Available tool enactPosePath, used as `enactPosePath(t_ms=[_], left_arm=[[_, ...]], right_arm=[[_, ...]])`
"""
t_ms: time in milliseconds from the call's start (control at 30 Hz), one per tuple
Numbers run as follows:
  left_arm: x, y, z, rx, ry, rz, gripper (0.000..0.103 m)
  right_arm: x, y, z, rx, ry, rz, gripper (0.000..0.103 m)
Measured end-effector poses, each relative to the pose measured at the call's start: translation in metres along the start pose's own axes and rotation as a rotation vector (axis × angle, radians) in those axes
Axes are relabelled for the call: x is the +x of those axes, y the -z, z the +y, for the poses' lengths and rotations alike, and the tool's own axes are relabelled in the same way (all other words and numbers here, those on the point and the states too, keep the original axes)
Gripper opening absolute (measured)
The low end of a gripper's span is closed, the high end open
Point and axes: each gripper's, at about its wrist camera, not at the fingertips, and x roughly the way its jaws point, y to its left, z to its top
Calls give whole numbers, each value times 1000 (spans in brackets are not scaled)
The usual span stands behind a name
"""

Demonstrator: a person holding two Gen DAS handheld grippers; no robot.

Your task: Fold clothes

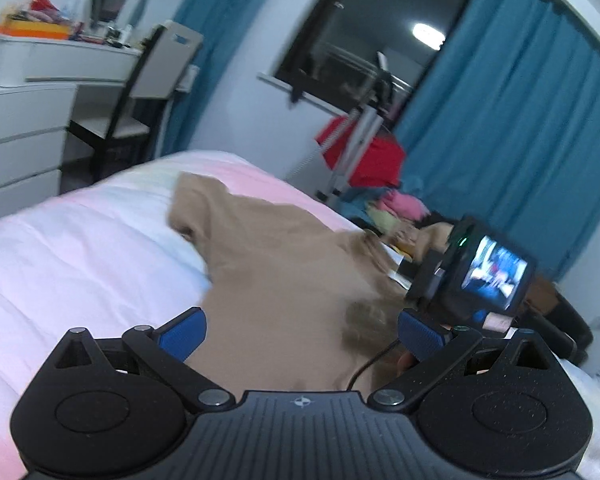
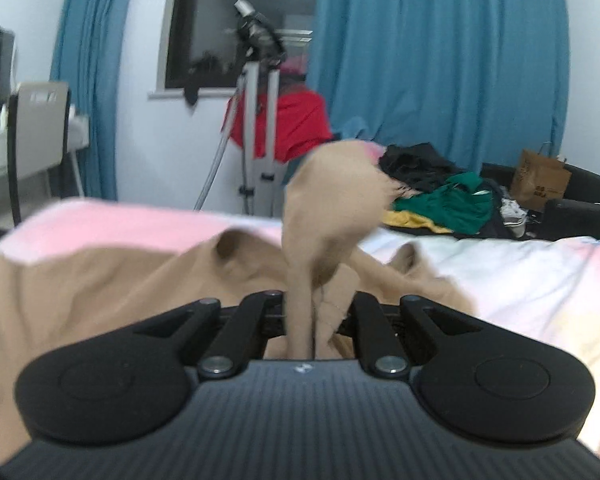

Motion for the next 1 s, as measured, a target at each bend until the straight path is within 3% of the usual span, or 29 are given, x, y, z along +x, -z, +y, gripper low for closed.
enactPosePath(t_ms=[67,133,167,200,267,333,533,767,933,1000], left_arm=[[3,-3,5,22,-39,-34,103],[9,-5,7,34,-41,-31,103],[12,-6,7,38,-38,-30,103],[15,-6,7,46,-37,-29,103],[18,-5,2,79,-41,-28,103],[19,-3,-3,104,-36,-29,103],[6,-5,-4,118,-27,-98,103],[-24,-11,-5,110,-13,-149,103],[-57,7,-27,220,51,-192,103],[-71,18,-40,273,70,-172,102]], right_arm=[[12,4,4,39,-17,28,12],[18,8,4,85,-79,61,21],[20,10,2,110,-121,78,50],[22,12,1,135,-166,89,85],[14,14,-4,167,-233,86,103],[1,16,-9,194,-279,84,102],[-71,3,-47,261,-301,18,102],[-202,5,-112,344,-306,-29,102],[-300,32,-148,443,-360,-59,102],[-328,45,-157,449,-353,-57,102]])
